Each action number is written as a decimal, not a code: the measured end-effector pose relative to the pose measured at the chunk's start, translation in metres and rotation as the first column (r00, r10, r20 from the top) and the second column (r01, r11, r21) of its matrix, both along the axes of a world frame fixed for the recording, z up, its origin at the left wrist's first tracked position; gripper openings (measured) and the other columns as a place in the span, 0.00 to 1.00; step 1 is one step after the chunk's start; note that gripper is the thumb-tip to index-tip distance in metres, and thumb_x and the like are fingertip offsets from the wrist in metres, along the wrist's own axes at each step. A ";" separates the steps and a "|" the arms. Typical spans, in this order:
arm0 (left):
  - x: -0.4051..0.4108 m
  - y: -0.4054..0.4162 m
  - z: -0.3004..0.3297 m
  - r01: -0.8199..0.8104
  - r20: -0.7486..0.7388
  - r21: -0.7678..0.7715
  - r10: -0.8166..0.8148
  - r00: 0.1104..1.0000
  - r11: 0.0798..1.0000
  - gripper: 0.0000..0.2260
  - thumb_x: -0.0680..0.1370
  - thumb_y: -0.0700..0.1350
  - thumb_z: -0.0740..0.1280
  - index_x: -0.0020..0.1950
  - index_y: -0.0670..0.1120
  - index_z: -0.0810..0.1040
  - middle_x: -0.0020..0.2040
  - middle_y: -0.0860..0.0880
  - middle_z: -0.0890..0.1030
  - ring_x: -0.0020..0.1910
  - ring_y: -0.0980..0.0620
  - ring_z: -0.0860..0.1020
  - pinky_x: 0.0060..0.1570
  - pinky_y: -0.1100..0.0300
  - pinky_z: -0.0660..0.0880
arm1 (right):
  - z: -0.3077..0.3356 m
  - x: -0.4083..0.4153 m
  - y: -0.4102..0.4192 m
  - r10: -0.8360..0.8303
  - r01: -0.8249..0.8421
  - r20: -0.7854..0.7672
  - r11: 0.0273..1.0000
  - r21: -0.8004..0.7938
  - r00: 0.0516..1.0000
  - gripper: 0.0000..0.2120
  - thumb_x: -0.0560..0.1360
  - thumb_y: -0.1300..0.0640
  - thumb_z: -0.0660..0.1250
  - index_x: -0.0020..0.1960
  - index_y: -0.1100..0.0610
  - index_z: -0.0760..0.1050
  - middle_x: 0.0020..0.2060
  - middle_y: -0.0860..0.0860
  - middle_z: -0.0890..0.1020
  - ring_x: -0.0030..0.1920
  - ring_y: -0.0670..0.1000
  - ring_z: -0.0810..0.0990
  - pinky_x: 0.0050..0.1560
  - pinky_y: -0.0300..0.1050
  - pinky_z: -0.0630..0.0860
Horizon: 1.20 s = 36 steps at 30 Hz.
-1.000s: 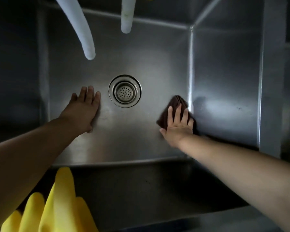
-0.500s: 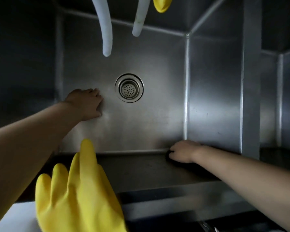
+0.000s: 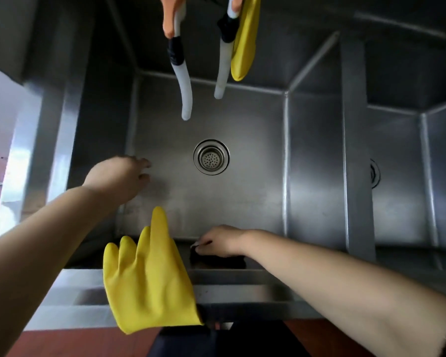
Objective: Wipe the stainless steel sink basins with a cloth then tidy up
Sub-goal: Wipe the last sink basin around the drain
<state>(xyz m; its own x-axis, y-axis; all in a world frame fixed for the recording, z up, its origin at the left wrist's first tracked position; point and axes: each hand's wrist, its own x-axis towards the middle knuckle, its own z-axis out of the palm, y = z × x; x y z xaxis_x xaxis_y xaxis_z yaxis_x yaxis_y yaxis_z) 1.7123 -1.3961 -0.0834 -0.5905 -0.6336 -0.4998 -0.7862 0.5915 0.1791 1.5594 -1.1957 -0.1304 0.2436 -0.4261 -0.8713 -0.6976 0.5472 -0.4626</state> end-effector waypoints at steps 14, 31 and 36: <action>0.000 0.036 0.100 -0.052 -0.208 -0.203 0.009 0.978 0.978 0.12 0.78 0.47 0.60 0.57 0.47 0.78 0.54 0.48 0.80 0.57 0.46 0.75 0.47 0.55 0.76 | 0.089 -0.069 0.062 -0.080 0.061 -0.405 0.996 -0.060 0.911 0.15 0.75 0.40 0.61 0.45 0.50 0.78 0.40 0.49 0.76 0.43 0.53 0.75 0.34 0.40 0.65; -0.105 0.154 0.211 0.169 -0.599 0.671 0.393 0.698 0.722 0.16 0.74 0.47 0.72 0.60 0.50 0.75 0.50 0.54 0.82 0.48 0.63 0.80 0.51 0.66 0.77 | 0.224 -0.051 0.077 -0.831 0.550 0.236 0.098 -0.829 0.503 0.21 0.75 0.56 0.69 0.66 0.44 0.72 0.56 0.41 0.75 0.57 0.42 0.76 0.55 0.32 0.72; -0.124 0.173 0.224 0.113 -0.641 0.611 0.406 0.651 0.783 0.13 0.74 0.39 0.71 0.55 0.52 0.77 0.46 0.53 0.83 0.44 0.61 0.81 0.45 0.68 0.78 | 0.241 -0.057 0.098 -0.831 0.700 0.381 0.015 -0.714 0.406 0.38 0.73 0.61 0.70 0.74 0.38 0.55 0.60 0.41 0.75 0.57 0.42 0.78 0.56 0.41 0.77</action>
<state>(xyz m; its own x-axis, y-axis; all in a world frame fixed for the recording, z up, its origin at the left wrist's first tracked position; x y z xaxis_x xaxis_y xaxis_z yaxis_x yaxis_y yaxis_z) 1.5882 -1.2234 0.1408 -0.8314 -0.5011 -0.2402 -0.3100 0.0594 0.9489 1.5022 -1.0975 0.1104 -0.7115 -0.6933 -0.1147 -0.1722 0.3302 -0.9281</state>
